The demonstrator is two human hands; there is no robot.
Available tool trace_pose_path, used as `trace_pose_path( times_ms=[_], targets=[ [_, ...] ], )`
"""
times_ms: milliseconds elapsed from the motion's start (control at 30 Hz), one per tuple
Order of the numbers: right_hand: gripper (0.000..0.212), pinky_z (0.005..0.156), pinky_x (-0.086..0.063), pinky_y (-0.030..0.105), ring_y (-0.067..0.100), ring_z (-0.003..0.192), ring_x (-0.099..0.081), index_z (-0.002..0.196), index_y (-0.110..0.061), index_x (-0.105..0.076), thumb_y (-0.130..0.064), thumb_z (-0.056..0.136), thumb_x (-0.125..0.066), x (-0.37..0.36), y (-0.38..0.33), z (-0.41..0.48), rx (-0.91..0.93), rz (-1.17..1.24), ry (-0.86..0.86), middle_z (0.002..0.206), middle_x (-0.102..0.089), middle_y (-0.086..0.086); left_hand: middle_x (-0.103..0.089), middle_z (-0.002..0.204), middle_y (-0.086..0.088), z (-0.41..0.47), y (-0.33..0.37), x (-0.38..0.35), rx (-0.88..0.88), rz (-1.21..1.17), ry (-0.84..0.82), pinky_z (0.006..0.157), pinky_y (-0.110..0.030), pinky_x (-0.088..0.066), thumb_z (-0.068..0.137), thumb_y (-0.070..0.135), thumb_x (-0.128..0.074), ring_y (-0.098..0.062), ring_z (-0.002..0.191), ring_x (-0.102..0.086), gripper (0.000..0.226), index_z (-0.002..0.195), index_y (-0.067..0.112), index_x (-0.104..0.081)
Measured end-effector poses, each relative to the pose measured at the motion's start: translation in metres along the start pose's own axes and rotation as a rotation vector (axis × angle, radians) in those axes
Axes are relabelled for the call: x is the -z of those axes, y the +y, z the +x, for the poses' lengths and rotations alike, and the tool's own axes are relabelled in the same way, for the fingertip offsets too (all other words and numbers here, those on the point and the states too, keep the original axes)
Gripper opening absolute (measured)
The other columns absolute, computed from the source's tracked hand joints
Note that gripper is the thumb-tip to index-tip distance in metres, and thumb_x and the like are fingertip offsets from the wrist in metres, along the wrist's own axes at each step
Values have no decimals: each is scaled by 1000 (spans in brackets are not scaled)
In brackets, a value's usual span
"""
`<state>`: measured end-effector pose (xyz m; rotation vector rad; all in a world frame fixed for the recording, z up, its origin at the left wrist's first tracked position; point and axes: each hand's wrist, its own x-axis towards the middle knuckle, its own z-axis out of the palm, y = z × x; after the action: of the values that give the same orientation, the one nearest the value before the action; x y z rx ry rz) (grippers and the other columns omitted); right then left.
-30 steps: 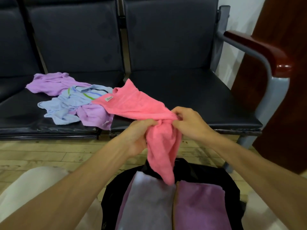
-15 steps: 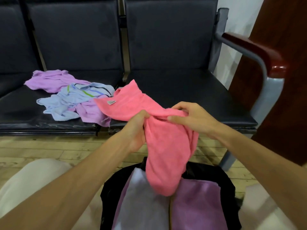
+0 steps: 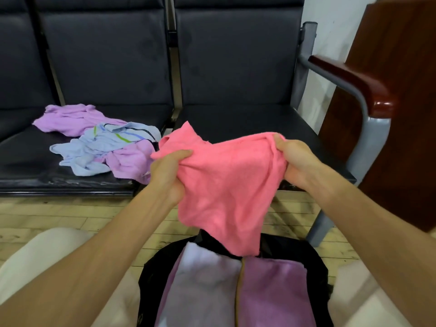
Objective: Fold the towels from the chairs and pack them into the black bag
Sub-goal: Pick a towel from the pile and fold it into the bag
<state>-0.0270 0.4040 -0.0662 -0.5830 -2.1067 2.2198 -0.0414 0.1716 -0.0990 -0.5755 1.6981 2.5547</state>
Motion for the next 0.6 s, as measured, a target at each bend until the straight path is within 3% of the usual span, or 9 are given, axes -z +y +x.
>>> trace_pose_path(
  times_ms=[100, 200, 267, 300, 367, 400, 500, 600],
  targets=[
    [23, 93, -52, 43, 26, 101, -64, 115, -9, -64, -22, 98, -54, 2, 7, 7, -18, -80, 79, 107, -67, 9, -68, 115, -11, -3, -5, 0, 35, -57, -101, 97, -43, -48, 73, 25, -72, -27, 108, -64, 39, 109, 14, -67],
    [20, 92, -52, 42, 27, 101, -63, 110, -12, -68, -12, 96, -54, 7, 8, 10, 12, -97, 124, 106, -67, 10, -69, 102, -2, 4, -6, 6, 67, -205, -134, 82, -33, -48, 87, 36, -59, -20, 94, -65, 15, 90, 24, -67],
    [17, 88, -53, 42, 28, 98, -63, 99, -15, -69, -8, 94, -54, 11, 7, 9, 17, -86, 154, 108, -68, 12, -61, 86, 5, 9, -6, 14, 65, -272, -147, 69, -28, -43, 87, 40, -55, -13, 80, -59, 15, 81, 27, -61],
    [15, 88, -53, 43, 29, 99, -63, 98, -14, -67, -9, 94, -54, 14, 8, 9, 4, -64, 174, 110, -67, 14, -60, 89, 6, 13, -8, 18, 60, -224, -94, 69, -28, -44, 85, 41, -58, -12, 83, -58, 15, 88, 26, -63],
    [9, 94, -51, 47, 31, 103, -62, 95, -10, -62, -11, 94, -53, 15, 9, 10, -51, -32, 200, 115, -65, 17, -65, 111, 0, 18, -18, 29, 85, -80, 38, 77, -31, -50, 83, 37, -66, -18, 99, -60, 38, 117, 20, -64],
    [10, 96, -49, 48, 32, 103, -61, 91, -10, -60, -11, 94, -51, 14, 9, 11, -83, -26, 206, 116, -64, 18, -65, 115, -4, 18, -22, 33, 99, -30, 102, 73, -30, -51, 83, 30, -67, -20, 98, -60, 44, 124, 15, -61],
    [17, 90, -49, 43, 27, 86, -59, 80, -12, -57, -14, 93, -46, 7, 10, 9, -161, 31, 206, 97, -62, 14, -62, 96, -10, 15, -21, 40, 129, 104, 149, 57, -27, -43, 81, 9, -66, -21, 77, -54, 37, 117, 5, -59],
    [20, 74, -50, 36, 20, 71, -58, 82, -10, -60, -17, 94, -45, 2, 11, 3, -177, 130, 153, 78, -61, 6, -58, 90, -9, 9, -14, 42, 228, 164, 77, 59, -30, -44, 79, -3, -61, -22, 79, -53, 28, 106, 4, -61]
  ],
)
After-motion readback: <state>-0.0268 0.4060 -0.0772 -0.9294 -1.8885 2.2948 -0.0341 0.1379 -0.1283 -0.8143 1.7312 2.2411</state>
